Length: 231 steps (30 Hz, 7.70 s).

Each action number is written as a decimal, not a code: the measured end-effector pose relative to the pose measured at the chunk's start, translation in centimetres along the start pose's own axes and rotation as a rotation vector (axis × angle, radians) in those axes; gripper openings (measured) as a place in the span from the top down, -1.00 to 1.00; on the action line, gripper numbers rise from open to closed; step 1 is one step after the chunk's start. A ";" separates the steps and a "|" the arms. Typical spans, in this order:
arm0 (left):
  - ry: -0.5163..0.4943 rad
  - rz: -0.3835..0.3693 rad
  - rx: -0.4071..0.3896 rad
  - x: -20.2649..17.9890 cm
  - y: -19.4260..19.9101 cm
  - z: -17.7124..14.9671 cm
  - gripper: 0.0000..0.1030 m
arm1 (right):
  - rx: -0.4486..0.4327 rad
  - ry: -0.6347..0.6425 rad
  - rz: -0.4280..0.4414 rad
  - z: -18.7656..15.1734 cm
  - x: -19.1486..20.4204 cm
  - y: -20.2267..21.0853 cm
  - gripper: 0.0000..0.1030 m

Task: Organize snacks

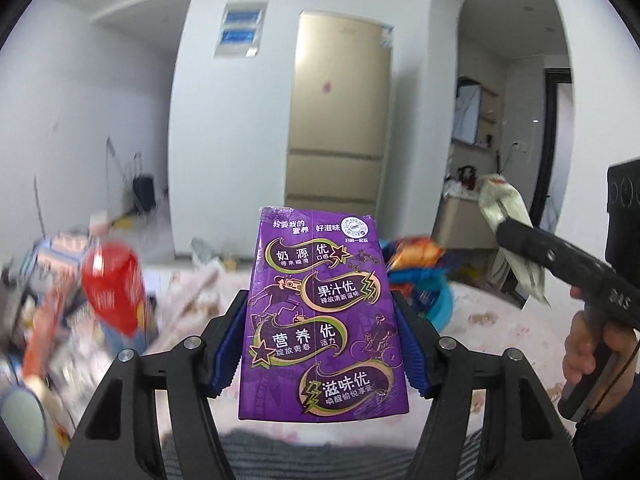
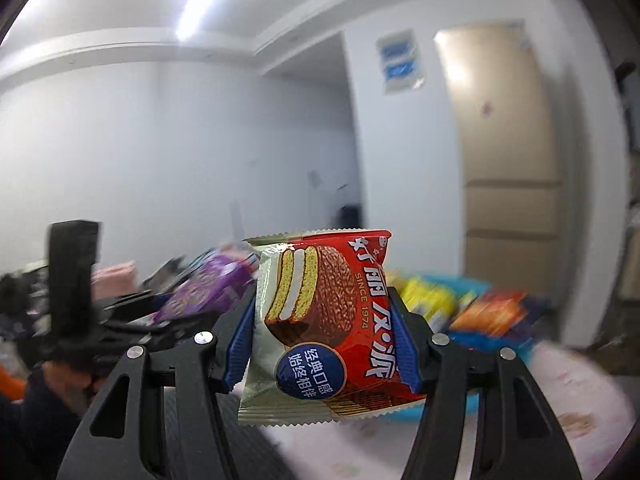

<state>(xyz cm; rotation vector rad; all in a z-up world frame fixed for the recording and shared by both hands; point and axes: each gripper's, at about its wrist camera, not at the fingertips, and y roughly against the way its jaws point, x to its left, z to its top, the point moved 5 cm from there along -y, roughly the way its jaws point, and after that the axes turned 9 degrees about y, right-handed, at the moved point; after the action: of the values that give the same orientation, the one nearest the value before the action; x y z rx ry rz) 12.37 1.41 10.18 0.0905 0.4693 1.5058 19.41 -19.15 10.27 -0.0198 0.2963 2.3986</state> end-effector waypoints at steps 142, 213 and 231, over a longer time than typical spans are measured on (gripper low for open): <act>-0.103 0.037 -0.103 -1.5 -8.3 -7.7 -1.00 | 0.054 0.099 -0.394 -10.8 0.1 0.1 -1.00; -0.114 0.064 -0.098 -1.3 -8.6 -7.9 -1.00 | 0.138 0.076 -0.356 -11.5 0.1 -0.9 -1.00; -0.112 0.063 -0.093 -1.0 -8.6 -7.9 -1.00 | 0.149 0.063 -0.356 -11.6 -0.1 -1.1 -1.00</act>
<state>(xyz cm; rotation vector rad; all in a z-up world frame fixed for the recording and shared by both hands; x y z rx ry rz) 17.60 -2.10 0.28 0.1171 0.3094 1.5733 19.38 -20.97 -1.29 -0.0738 0.4605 2.0213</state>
